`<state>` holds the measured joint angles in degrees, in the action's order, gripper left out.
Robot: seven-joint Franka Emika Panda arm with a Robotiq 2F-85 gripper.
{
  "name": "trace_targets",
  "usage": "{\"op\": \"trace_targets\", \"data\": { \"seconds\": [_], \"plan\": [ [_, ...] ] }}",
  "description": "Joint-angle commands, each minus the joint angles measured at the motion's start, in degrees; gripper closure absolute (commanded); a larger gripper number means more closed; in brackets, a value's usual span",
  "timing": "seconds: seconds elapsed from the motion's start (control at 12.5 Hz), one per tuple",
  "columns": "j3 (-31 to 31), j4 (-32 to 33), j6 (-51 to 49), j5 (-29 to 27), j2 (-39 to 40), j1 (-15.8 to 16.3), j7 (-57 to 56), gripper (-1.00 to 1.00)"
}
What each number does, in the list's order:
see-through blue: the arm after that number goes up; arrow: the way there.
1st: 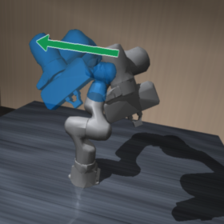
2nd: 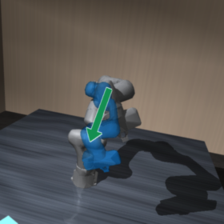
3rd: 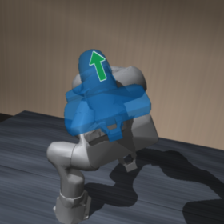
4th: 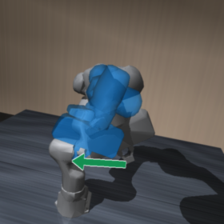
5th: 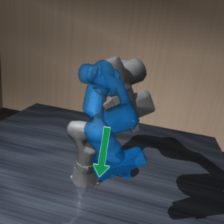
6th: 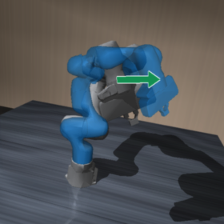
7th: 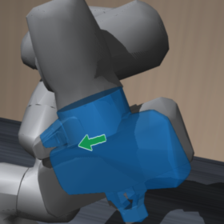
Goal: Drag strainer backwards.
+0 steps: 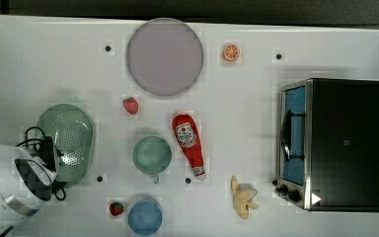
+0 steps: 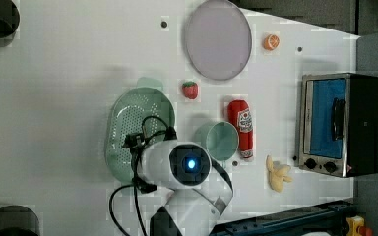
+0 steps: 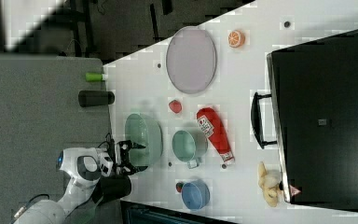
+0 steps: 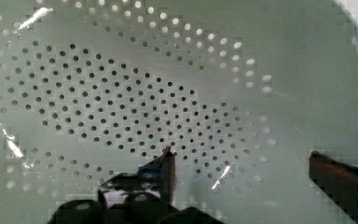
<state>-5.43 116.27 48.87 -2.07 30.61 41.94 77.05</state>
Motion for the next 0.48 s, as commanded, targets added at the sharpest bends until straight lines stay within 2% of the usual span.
{"op": "trace_targets", "data": {
  "seconds": [0.08,0.48],
  "plan": [
    [0.7,3.8,1.1,-2.2,-4.1,3.0,3.3,-1.0],
    [0.7,8.9,4.2,-7.6,-7.0,7.5,3.5,-1.0]
  ]
}}
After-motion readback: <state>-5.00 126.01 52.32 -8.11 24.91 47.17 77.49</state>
